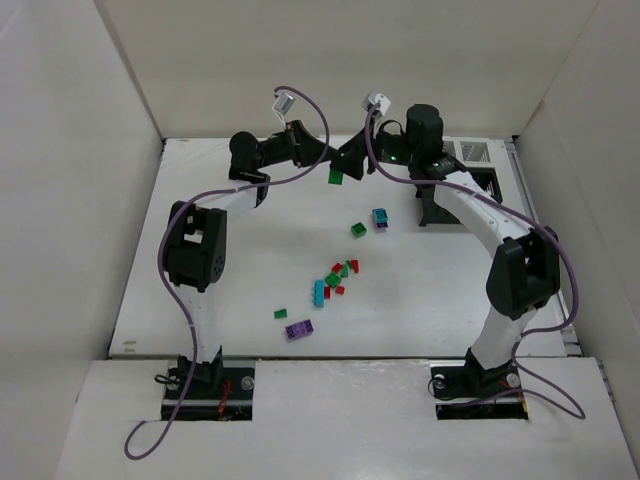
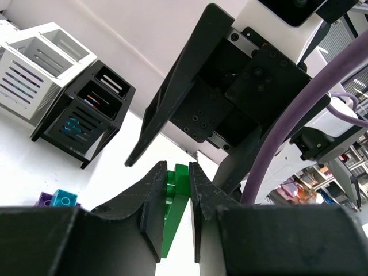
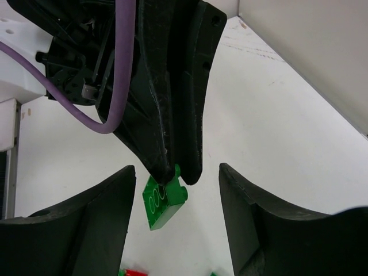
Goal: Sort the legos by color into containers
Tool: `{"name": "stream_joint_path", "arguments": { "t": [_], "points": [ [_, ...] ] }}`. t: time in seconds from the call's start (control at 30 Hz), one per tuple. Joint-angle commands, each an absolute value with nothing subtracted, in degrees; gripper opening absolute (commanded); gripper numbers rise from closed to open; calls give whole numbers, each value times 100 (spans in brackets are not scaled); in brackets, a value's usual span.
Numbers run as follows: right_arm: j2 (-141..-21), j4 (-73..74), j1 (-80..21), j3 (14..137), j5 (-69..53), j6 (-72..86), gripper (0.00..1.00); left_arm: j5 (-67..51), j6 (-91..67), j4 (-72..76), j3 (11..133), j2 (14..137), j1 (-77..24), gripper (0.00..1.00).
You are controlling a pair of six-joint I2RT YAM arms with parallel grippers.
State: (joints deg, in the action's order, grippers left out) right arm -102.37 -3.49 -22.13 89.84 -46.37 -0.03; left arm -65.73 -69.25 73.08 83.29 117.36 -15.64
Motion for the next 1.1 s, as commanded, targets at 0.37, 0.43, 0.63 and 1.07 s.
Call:
{"name": "stream_joint_path", "arguments": {
  "t": [0.37,0.43,0.63,1.07],
  "points": [
    [-10362,-624,-2232,9044,-5106,167,64,-6398,-6732,9993,8622,11320,-1521,0],
    [-10362,-624,-2232,9044,-5159,167,46,-6398,-6732,9993,8622,11320,-1521,0],
    [-10362,-624,-2285,9185,-5159,220,12,-6398,-6732,10160,8675,11320,-1521,0],
    [-10002,-624,-1295,8983,-3536,940,0,-6496,-5865,8565,8780,11320,-1099,100]
  ]
}}
